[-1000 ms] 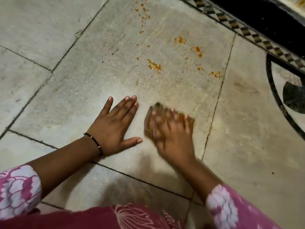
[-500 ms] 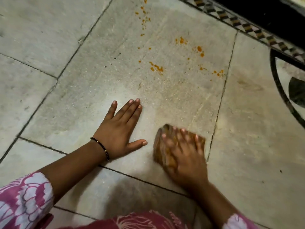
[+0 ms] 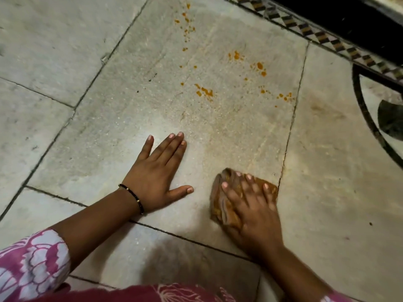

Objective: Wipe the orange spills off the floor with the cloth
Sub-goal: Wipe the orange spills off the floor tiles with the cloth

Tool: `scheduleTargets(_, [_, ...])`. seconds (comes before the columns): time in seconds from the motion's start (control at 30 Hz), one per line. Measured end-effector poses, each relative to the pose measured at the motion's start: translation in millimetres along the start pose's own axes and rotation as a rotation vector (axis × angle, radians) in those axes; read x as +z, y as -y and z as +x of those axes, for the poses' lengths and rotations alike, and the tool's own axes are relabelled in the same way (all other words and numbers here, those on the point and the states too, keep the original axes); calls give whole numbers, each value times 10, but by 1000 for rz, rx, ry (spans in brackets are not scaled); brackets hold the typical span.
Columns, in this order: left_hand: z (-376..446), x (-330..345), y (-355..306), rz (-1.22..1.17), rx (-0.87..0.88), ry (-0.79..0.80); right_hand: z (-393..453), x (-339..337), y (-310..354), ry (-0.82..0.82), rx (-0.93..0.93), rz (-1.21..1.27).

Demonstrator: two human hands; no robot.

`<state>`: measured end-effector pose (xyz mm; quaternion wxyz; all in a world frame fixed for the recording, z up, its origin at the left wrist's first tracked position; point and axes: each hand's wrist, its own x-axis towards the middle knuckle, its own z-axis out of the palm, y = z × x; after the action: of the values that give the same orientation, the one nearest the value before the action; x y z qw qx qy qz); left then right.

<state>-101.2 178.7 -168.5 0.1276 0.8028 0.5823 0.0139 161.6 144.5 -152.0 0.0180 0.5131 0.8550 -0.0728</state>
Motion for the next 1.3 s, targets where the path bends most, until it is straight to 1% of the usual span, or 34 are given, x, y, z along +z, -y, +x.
scheduleTargets(0.03, [0, -1, -1, 0, -1, 1, 73, -26, -119, 23, -1, -7])
scheduleTargets(0.07, [-1, 2, 4, 0, -1, 1, 217, -42, -229, 19, 46, -13])
scheduleTargets(0.2, [-8, 1, 8, 2, 0, 2, 1126, -185, -626, -103, 383, 16])
scheduleTargets(0.27, [-4, -9, 9, 2, 2, 2, 1484, -209, -537, -104, 467, 44])
scheduleTargets(0.3, [-4, -14, 9, 0, 1, 2, 1563, -193, -382, -79, 436, 45])
scheduleTargets(0.33, [-9, -17, 8, -4, -1, 2, 1560, -156, -185, -63, 338, 41])
scheduleTargets(0.37, [-9, -20, 6, -8, -1, -2, 1469, -110, 22, -50, 197, 40])
scheduleTargets(0.4, [4, -25, 5, -10, 3, -6, 1298, -70, 184, -40, 67, 37])
scheduleTargets(0.43, [6, -26, 4, -11, 8, -10, 1051, -38, 282, -13, -20, 37])
scheduleTargets(0.47, [5, -22, 9, -13, 8, -12, 789, -17, 289, 8, -58, 35])
scheduleTargets(0.5, [-1, -16, 14, -15, 2, -16, 538, -16, 195, 17, -55, 46])
scheduleTargets(0.57, [-3, -4, 9, -10, -4, -18, 179, -78, -149, 21, 22, 70])
scheduleTargets(0.63, [8, 6, -1, -8, -6, -20, 140, -148, -585, 11, 169, 68])
scheduleTargets(0.73, [3, 9, -12, 2, -14, -19, 677, -231, -897, -68, 436, 40])
scheduleTargets(0.8, [3, 4, -16, 10, -10, -12, 1173, -253, -799, -79, 506, 68])
scheduleTargets(0.83, [1, 2, -14, 9, -10, -9, 1363, -245, -665, -52, 489, 73])
scheduleTargets(0.87, [1, -3, -14, 11, -9, -9, 1474, -221, -493, -35, 432, 68])
scheduleTargets(0.93, [8, -7, -10, 15, -4, -10, 1441, -167, -140, -31, 242, 46])
scheduleTargets(1.0, [4, -9, -7, 9, -3, -7, 1075, -112, 110, 1, 71, 30])
scheduleTargets(1.1, [13, -12, 0, 3, -3, -18, 432, -90, 124, 100, -33, 74])
scheduleTargets(1.17, [-8, -11, -3, 6, -8, -24, 224, -140, 42, 163, -2, 183])
scheduleTargets(1.2, [-15, -12, -6, 5, -9, -27, 235, -217, 59, 183, 54, 337])
scheduleTargets(1.23, [-14, -13, -7, 4, -8, -26, 310, -336, 112, 193, 139, 576])
scheduleTargets(1.3, [-4, -16, -4, 7, -2, -28, 515, -604, 158, 195, 317, 1179])
